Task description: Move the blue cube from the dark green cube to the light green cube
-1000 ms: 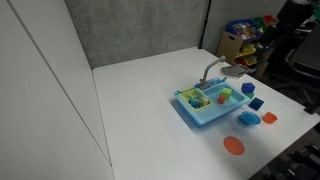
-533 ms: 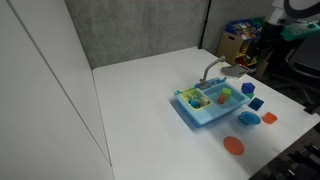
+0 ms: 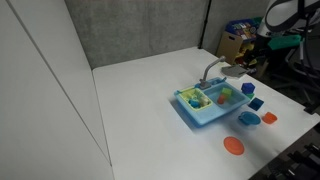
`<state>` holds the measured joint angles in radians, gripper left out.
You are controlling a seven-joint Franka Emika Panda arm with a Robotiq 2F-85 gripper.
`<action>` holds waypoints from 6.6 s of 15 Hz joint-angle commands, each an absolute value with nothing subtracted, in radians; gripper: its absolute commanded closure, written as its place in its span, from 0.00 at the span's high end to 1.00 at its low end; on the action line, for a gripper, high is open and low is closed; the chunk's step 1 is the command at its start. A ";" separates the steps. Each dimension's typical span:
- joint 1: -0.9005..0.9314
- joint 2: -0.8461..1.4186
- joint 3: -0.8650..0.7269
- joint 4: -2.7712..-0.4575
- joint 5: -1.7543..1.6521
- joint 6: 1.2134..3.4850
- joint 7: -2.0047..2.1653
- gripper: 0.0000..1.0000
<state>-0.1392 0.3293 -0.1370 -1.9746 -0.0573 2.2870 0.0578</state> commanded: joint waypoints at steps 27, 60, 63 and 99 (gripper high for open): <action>-0.222 0.836 -0.209 -1.600 -0.008 2.373 0.140 1.00; -0.145 0.680 -0.238 -1.623 -0.027 2.340 0.171 0.30; -0.153 0.644 -0.199 -1.678 -0.013 2.305 0.139 0.30; -0.135 0.743 -0.100 -1.712 0.049 2.430 0.083 0.95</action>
